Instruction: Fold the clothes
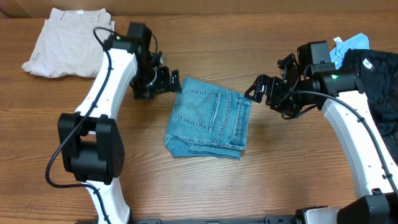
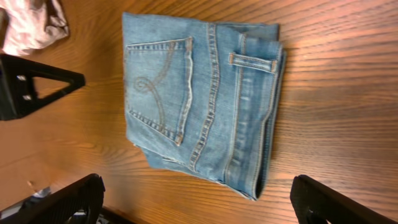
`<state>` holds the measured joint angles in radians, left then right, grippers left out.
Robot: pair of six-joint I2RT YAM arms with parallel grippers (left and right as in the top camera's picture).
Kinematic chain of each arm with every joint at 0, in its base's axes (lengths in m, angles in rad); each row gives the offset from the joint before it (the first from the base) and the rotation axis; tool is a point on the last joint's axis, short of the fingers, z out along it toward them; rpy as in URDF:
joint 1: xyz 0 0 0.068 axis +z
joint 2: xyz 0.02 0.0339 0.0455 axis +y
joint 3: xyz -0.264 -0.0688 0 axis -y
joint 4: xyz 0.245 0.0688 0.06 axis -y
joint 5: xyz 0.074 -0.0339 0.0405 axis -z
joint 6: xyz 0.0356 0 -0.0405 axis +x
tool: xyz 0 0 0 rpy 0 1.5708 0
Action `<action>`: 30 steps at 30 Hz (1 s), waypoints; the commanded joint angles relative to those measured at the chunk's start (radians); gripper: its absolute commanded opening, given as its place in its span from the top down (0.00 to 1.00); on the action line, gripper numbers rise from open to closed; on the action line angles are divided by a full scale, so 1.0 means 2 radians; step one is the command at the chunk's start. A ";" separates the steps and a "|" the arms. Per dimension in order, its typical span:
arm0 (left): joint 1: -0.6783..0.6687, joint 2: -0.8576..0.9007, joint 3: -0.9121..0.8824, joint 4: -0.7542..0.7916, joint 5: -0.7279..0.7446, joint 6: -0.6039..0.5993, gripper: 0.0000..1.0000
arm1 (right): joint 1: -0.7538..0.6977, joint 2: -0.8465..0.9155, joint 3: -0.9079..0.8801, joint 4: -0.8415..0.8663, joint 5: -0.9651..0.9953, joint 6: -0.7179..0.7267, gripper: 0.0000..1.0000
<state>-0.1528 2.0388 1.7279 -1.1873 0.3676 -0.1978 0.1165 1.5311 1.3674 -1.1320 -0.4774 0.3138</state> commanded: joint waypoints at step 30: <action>0.001 0.001 -0.200 0.198 0.104 0.032 0.00 | -0.003 -0.002 0.010 -0.001 0.016 -0.004 0.00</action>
<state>-0.1524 2.0384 1.3598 -0.8028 0.5453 -0.1532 0.1165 1.5311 1.3678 -1.1370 -0.4519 0.3138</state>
